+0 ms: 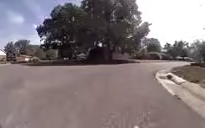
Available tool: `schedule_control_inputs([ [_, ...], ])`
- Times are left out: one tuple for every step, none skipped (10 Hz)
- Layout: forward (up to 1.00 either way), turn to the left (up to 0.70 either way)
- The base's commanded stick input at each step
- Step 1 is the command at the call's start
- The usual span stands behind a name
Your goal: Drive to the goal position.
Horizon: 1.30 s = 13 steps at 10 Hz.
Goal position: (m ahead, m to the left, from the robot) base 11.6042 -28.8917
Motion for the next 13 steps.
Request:
schedule_control_inputs([
  [0.69,0.03],
  [0.69,0.03],
  [0.69,0.03],
  [0.69,0.03],
  [0.69,-0.22],
  [0.69,-0.35],
  [0.69,-0.35],
  [0.69,-0.24],
  [0.69,0.03],
  [0.69,0.03],
  [0.69,0.03],
  [0.69,0.03],
  [0.69,0.03],
])
